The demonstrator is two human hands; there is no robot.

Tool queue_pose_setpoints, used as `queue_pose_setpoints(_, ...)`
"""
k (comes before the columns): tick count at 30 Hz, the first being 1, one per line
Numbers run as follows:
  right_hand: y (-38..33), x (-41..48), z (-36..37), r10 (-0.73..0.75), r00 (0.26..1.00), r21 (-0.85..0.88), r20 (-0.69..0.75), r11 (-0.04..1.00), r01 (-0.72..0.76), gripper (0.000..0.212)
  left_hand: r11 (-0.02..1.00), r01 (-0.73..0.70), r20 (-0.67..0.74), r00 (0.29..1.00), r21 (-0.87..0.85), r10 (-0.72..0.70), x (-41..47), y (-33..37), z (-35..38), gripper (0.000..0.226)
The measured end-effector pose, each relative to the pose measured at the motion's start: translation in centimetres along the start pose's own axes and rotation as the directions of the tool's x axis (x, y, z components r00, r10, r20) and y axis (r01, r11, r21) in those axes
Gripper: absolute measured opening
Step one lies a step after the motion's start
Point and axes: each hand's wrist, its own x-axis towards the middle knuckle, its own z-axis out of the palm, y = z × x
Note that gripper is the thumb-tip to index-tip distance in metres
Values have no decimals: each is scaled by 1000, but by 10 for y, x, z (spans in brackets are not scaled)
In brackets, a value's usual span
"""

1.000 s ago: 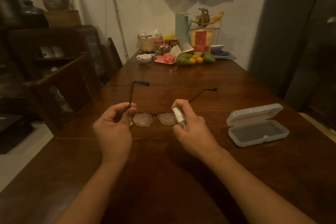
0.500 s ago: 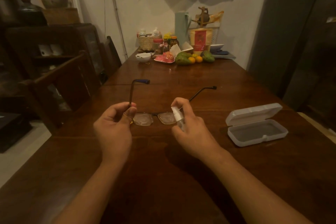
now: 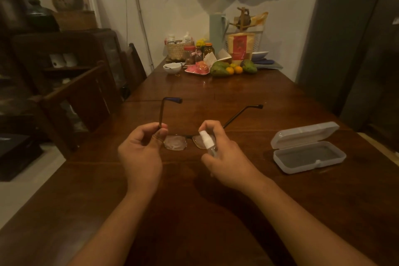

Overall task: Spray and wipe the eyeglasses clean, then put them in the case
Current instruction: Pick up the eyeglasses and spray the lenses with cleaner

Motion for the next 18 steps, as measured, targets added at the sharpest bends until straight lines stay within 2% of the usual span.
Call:
queue_pose_setpoints(7, -12, -4, 9, -88, 995, 19, -37, 996, 89, 61, 999, 37, -3, 999, 7, -37, -2, -4, 5, 22)
queue_pose_setpoints(18, -19, -2, 17, -58, 997, -11, 58, 998, 59, 58, 999, 40, 37, 999, -7, -40, -9, 2, 12, 15)
